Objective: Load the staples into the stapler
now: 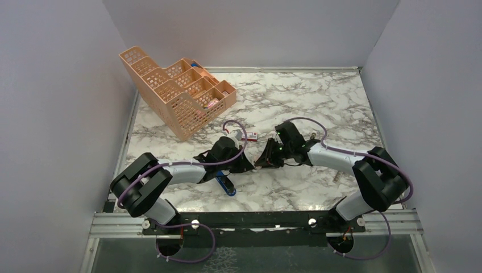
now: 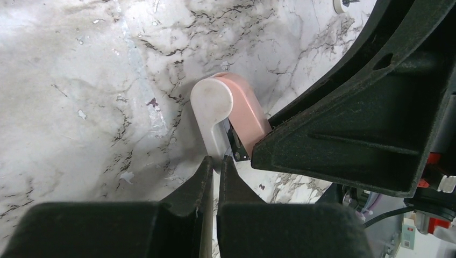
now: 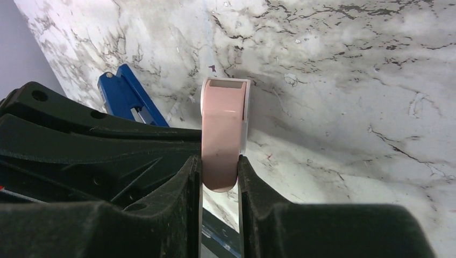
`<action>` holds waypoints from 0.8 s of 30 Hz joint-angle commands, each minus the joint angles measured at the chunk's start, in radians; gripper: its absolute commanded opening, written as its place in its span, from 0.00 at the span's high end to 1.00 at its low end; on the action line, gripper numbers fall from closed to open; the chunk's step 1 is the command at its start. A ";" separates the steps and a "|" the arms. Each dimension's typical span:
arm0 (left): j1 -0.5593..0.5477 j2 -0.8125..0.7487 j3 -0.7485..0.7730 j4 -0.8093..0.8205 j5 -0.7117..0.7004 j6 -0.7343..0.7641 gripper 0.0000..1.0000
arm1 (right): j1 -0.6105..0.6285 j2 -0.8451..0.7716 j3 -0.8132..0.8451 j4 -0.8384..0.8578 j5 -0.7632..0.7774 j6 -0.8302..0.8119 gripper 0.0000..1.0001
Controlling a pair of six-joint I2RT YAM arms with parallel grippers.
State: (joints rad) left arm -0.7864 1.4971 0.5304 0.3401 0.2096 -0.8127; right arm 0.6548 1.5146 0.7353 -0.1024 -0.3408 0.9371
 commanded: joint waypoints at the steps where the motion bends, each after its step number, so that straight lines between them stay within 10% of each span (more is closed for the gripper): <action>1: -0.001 0.021 -0.025 -0.024 0.007 0.021 1.00 | -0.019 -0.016 0.064 -0.003 -0.090 -0.030 0.83; 14: -0.002 0.026 0.005 -0.145 -0.074 0.110 1.00 | -0.095 0.018 0.136 -0.129 -0.229 -0.173 0.82; 24: -0.001 0.057 0.010 -0.055 -0.014 0.066 0.73 | -0.095 0.052 0.154 -0.136 -0.269 -0.216 0.81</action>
State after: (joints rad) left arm -0.7853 1.5257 0.5480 0.2676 0.1699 -0.7372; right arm 0.5671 1.5593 0.8665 -0.2619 -0.5129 0.7364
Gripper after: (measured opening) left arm 0.248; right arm 0.275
